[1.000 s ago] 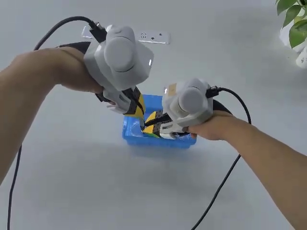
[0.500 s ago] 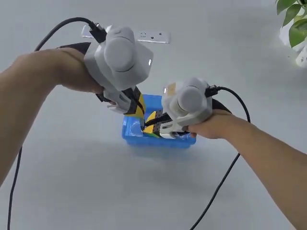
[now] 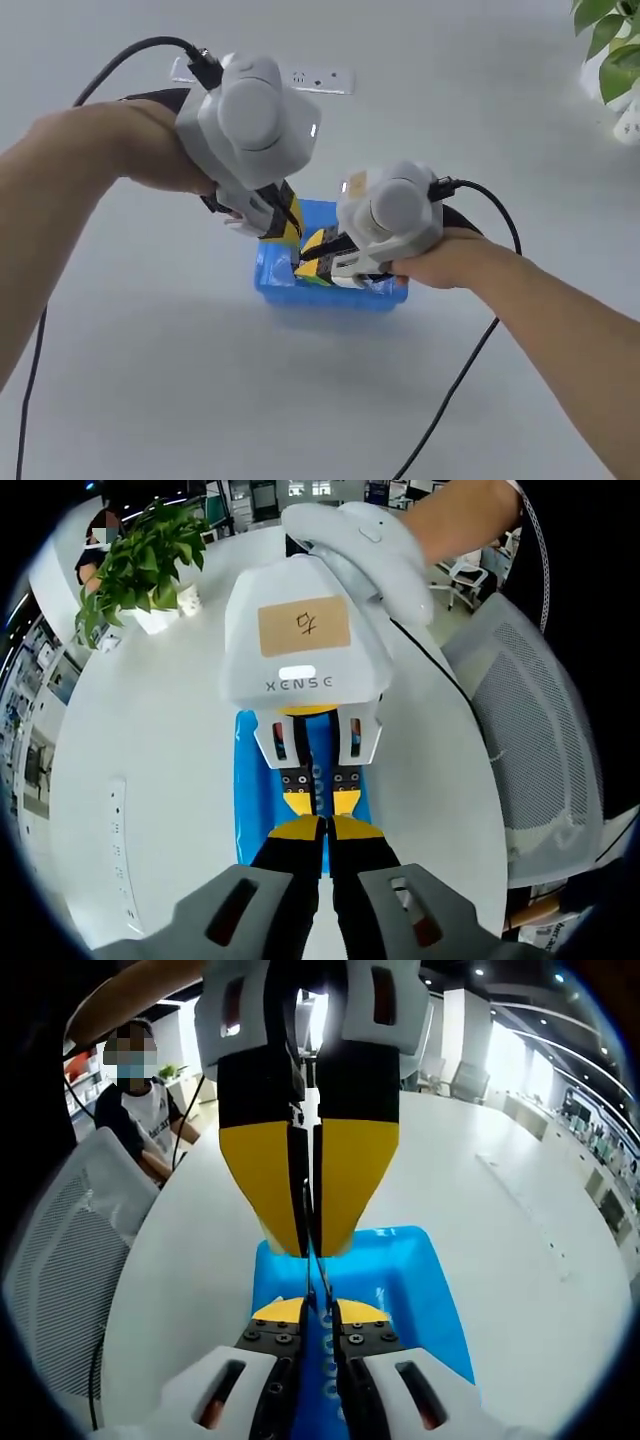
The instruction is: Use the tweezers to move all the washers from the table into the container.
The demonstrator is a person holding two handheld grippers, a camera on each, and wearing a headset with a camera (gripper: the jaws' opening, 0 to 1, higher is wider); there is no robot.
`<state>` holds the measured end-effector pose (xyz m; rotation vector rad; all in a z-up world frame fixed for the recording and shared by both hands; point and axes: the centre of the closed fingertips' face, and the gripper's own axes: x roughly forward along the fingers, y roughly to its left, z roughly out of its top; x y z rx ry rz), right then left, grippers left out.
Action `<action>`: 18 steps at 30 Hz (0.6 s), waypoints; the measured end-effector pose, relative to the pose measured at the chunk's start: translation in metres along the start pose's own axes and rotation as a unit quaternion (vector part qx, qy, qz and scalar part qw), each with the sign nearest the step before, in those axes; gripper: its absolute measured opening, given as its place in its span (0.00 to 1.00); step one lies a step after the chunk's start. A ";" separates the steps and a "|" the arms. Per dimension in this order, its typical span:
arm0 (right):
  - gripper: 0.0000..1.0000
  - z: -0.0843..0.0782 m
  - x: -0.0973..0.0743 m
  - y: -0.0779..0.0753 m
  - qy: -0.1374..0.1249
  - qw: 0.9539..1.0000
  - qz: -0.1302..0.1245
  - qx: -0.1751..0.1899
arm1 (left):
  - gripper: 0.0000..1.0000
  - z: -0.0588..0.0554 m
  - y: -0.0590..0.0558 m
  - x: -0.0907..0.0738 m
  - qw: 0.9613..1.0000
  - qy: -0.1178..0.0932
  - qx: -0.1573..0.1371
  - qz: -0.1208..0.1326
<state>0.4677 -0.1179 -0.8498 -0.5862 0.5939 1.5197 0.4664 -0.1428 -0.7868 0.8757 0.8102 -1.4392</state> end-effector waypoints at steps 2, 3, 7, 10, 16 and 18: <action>0.12 0.003 -0.002 0.000 -0.003 1.000 -0.003 -0.001 | 0.04 0.001 0.000 -0.002 1.000 -0.001 0.000 0.000; 0.12 0.003 -0.002 0.000 -0.004 1.000 -0.003 -0.001 | 0.04 0.002 -0.001 -0.004 1.000 0.000 0.001 0.001; 0.14 0.006 -0.005 0.001 -0.009 1.000 -0.008 -0.004 | 0.04 0.005 -0.002 -0.008 1.000 -0.001 0.002 0.005; 0.15 0.010 -0.009 0.002 -0.014 1.000 -0.013 -0.008 | 0.04 0.008 -0.003 -0.013 1.000 -0.005 0.003 0.008; 0.15 0.019 -0.016 0.002 -0.028 0.999 -0.024 -0.015 | 0.04 0.021 -0.005 -0.024 1.000 -0.023 0.004 0.016; 0.14 0.023 -0.020 0.002 -0.035 0.999 -0.029 -0.018 | 0.04 0.024 -0.005 -0.028 0.999 -0.027 0.005 0.020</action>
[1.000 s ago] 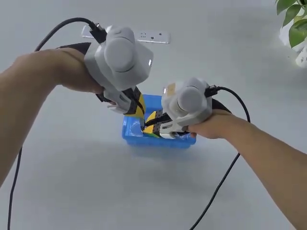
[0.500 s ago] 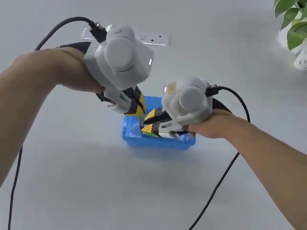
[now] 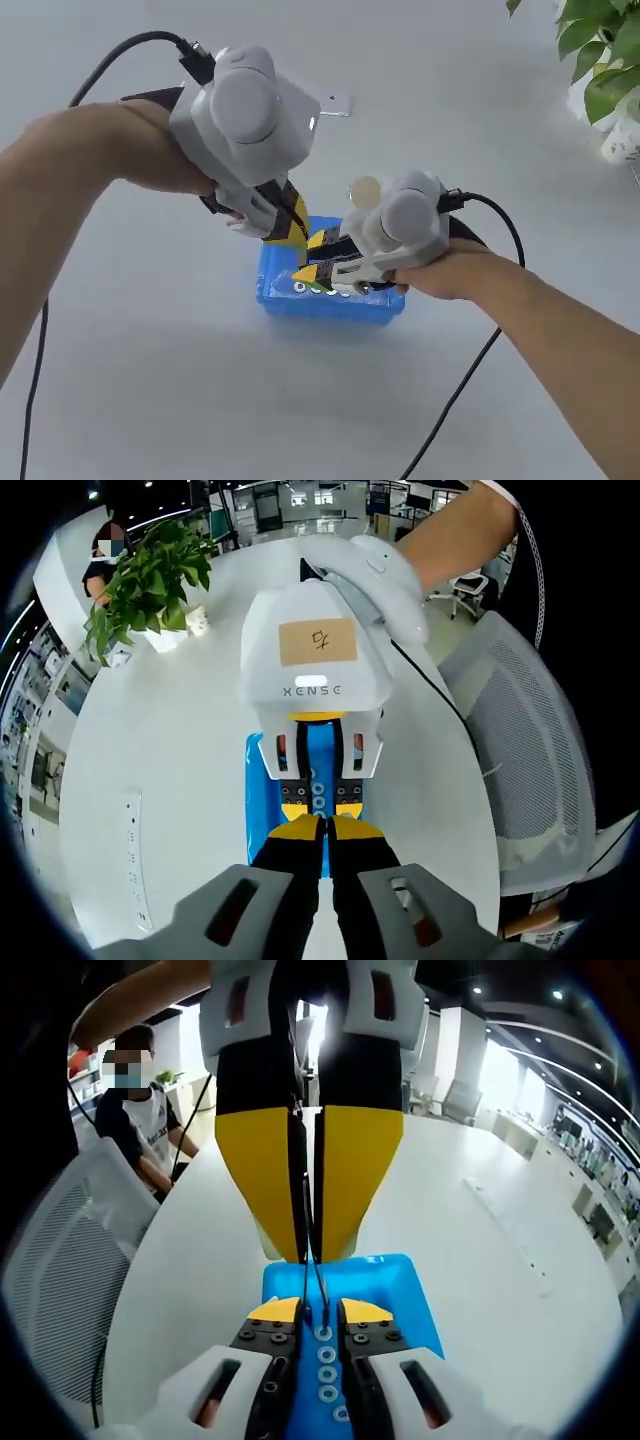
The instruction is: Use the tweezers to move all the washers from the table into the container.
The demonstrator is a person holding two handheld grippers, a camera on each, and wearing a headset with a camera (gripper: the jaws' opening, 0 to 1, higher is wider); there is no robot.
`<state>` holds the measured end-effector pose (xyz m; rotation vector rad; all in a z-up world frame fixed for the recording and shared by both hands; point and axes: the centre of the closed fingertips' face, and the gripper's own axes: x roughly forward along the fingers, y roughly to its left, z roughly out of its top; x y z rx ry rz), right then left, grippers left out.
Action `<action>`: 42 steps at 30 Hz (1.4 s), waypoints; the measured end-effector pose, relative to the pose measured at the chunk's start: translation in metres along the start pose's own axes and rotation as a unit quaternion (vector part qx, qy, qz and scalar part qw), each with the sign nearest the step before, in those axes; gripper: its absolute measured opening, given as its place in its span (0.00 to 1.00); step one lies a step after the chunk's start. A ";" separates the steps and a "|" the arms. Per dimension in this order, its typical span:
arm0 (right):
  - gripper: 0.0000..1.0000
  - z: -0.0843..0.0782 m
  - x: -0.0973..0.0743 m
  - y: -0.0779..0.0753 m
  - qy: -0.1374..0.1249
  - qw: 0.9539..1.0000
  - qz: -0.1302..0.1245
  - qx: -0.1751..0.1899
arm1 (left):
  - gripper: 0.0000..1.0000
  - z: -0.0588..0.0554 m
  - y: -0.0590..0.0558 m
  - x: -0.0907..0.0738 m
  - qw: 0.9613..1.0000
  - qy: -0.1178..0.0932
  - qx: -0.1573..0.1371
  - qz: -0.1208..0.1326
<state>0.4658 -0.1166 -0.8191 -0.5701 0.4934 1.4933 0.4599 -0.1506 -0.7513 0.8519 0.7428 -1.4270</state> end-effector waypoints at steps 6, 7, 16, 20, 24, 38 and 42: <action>0.11 0.006 -0.008 0.005 -0.006 1.000 -0.007 -0.005 | 0.04 0.007 -0.004 -0.010 1.000 -0.008 0.000 0.006; 0.11 0.007 -0.010 0.006 -0.006 1.000 -0.007 -0.004 | 0.04 0.008 -0.005 -0.011 1.000 -0.008 0.000 0.006; 0.12 0.009 -0.020 0.019 0.001 1.000 -0.013 -0.012 | 0.04 0.011 -0.019 -0.019 1.000 -0.003 0.002 0.004; 0.12 0.011 -0.023 0.022 0.000 1.000 -0.018 -0.013 | 0.04 0.014 -0.023 -0.021 1.000 -0.003 0.003 0.005; 0.10 0.012 -0.027 0.026 0.000 1.000 -0.023 -0.013 | 0.04 0.016 -0.026 -0.023 1.000 -0.003 0.004 0.008; 0.08 0.000 -0.038 0.057 0.019 1.000 -0.014 -0.016 | 0.04 0.008 -0.054 -0.015 1.000 0.008 0.002 -0.006; 0.08 -0.007 -0.038 0.068 0.030 0.999 -0.008 -0.019 | 0.04 0.004 -0.064 -0.008 1.000 0.010 0.003 -0.010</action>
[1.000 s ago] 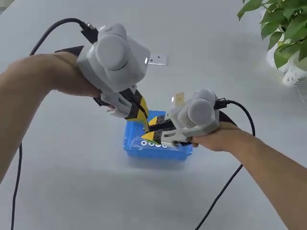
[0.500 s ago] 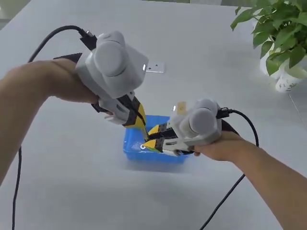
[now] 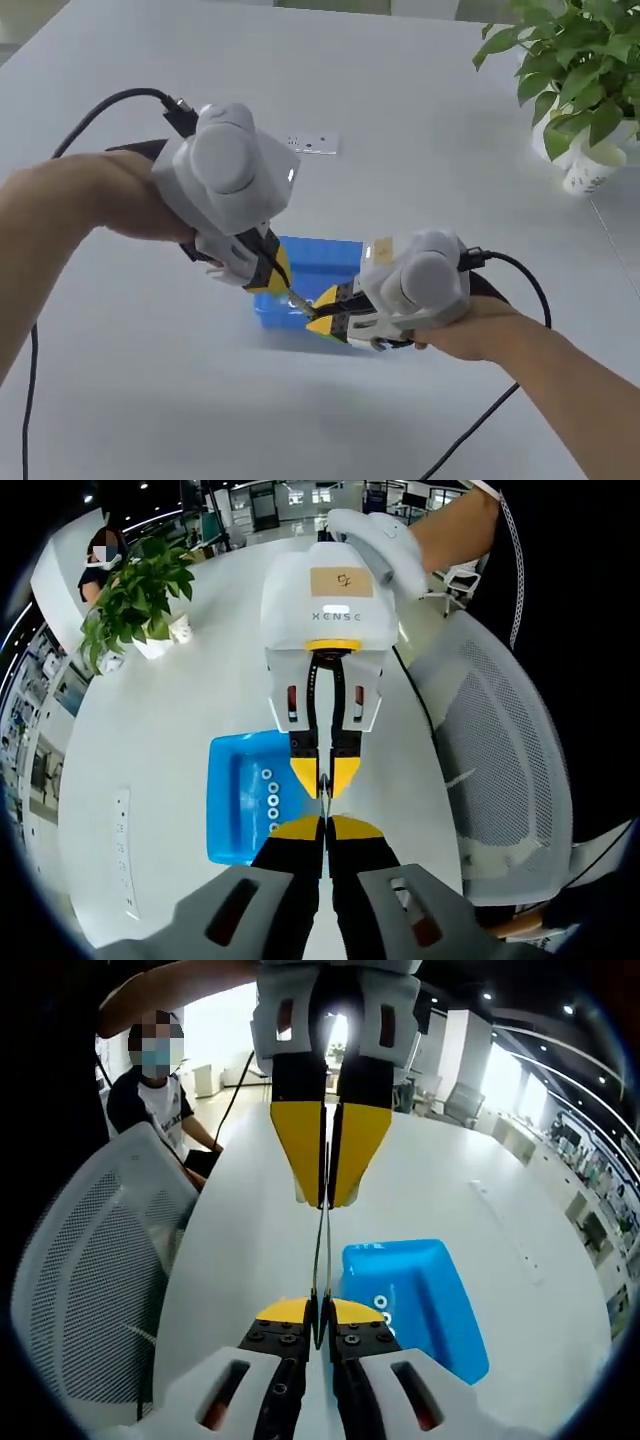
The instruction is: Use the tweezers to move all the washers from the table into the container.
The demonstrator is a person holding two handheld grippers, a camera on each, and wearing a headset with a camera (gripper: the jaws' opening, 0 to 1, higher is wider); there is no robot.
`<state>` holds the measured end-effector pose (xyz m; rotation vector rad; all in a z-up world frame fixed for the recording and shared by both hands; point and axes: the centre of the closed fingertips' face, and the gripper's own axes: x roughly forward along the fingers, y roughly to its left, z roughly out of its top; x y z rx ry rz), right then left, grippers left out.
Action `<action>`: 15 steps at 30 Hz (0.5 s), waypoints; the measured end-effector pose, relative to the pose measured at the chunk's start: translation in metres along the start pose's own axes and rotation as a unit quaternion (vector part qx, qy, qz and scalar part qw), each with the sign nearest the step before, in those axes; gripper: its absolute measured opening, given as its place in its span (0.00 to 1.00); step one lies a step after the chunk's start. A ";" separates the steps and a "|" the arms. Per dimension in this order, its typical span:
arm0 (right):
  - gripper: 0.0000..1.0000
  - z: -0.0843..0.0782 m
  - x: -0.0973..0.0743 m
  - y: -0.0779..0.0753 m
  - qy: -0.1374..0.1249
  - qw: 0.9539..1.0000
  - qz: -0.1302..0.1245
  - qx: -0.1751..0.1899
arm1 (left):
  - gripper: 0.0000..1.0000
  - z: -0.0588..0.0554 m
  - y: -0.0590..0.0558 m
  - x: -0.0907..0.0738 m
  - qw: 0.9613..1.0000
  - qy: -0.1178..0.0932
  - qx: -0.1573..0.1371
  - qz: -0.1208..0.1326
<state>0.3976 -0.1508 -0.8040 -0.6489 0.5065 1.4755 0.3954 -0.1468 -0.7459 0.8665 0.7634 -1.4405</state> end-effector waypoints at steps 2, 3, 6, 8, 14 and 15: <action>0.08 -0.004 0.000 0.007 0.005 1.000 0.005 -0.001 | 0.04 -0.003 -0.005 0.005 1.000 0.000 0.000 -0.003; 0.08 -0.007 0.000 0.010 0.008 1.000 0.006 -0.001 | 0.04 -0.005 -0.009 0.008 1.000 0.002 0.001 -0.003; 0.08 -0.012 0.001 0.017 0.013 1.000 0.011 0.001 | 0.04 -0.007 -0.016 0.015 1.000 0.005 0.003 -0.005; 0.08 -0.016 0.001 0.022 0.018 1.000 0.013 0.000 | 0.04 -0.009 -0.020 0.019 1.000 0.001 0.001 -0.006; 0.08 -0.030 0.004 0.036 0.036 0.999 0.019 -0.005 | 0.04 -0.013 -0.032 0.036 1.000 -0.009 -0.001 -0.008; 0.08 -0.032 0.004 0.037 0.039 0.999 0.020 -0.005 | 0.04 -0.013 -0.033 0.038 1.000 -0.011 -0.001 -0.007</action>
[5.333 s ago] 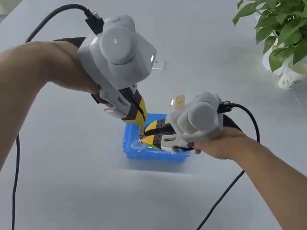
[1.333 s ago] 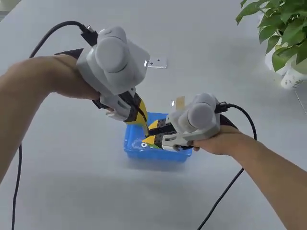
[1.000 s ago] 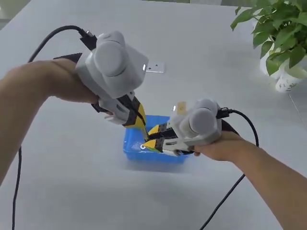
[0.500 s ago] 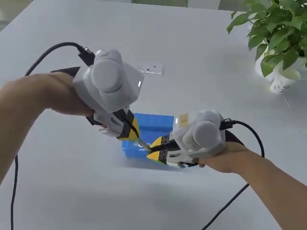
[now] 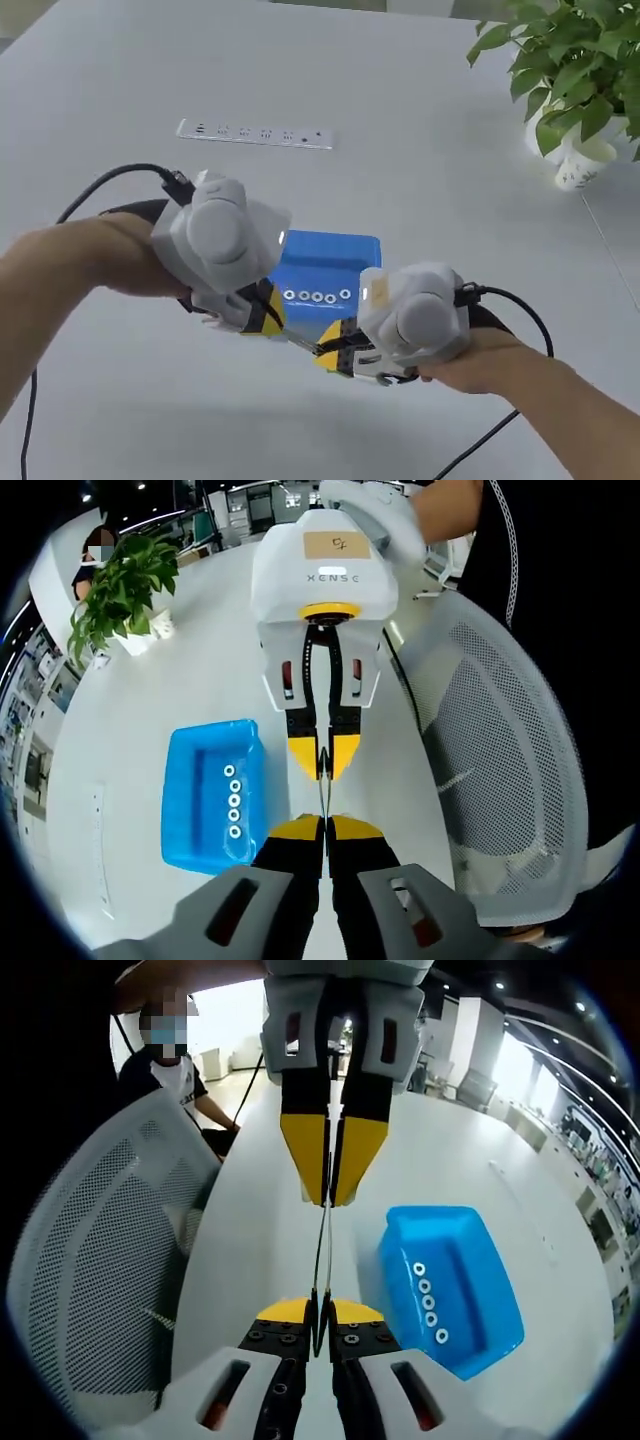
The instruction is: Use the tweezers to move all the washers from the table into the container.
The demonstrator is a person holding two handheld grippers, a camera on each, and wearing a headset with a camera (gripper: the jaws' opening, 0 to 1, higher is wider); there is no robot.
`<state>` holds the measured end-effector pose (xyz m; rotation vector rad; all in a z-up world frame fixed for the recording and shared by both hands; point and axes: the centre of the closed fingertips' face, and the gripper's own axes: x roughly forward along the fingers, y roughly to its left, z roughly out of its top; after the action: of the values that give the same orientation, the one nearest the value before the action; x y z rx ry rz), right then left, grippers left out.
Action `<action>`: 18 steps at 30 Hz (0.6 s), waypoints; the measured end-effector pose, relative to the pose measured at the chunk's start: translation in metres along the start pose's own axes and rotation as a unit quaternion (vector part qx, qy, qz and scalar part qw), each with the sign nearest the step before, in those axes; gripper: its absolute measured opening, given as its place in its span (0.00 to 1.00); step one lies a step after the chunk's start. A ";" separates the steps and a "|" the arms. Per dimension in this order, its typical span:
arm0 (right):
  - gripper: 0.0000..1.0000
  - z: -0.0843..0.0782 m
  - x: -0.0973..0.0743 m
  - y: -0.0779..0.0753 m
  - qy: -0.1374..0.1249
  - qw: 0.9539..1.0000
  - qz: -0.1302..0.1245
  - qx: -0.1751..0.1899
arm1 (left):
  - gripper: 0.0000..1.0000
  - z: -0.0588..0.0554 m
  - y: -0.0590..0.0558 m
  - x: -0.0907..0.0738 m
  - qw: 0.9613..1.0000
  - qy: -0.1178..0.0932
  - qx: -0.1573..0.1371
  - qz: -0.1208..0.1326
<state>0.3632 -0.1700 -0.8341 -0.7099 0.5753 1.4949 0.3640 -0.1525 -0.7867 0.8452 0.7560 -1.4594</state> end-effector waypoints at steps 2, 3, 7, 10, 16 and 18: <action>0.08 -0.005 0.002 0.003 0.006 1.000 0.002 -0.001 | 0.04 -0.002 -0.003 0.006 1.000 -0.004 -0.004 -0.001; 0.08 -0.007 0.003 0.005 0.008 1.000 0.004 0.001 | 0.04 -0.005 -0.005 0.011 1.000 -0.006 -0.006 -0.002; 0.08 -0.016 0.009 0.011 0.018 1.000 0.007 -0.001 | 0.04 -0.009 -0.009 0.019 1.000 -0.013 -0.011 -0.002; 0.07 -0.022 0.013 0.016 0.027 1.000 0.011 -0.003 | 0.04 -0.012 -0.013 0.027 1.000 -0.019 -0.016 -0.001; 0.07 -0.031 0.019 0.020 0.036 0.999 0.017 -0.004 | 0.04 -0.018 -0.017 0.038 0.999 -0.029 -0.026 0.001; 0.07 -0.032 0.020 0.020 0.038 0.999 0.016 -0.004 | 0.04 -0.020 -0.018 0.040 0.999 -0.029 -0.027 0.004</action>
<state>0.3466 -0.1808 -0.8723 -0.7701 0.6411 1.5049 0.3473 -0.1555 -0.8322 0.7607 0.7454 -1.4439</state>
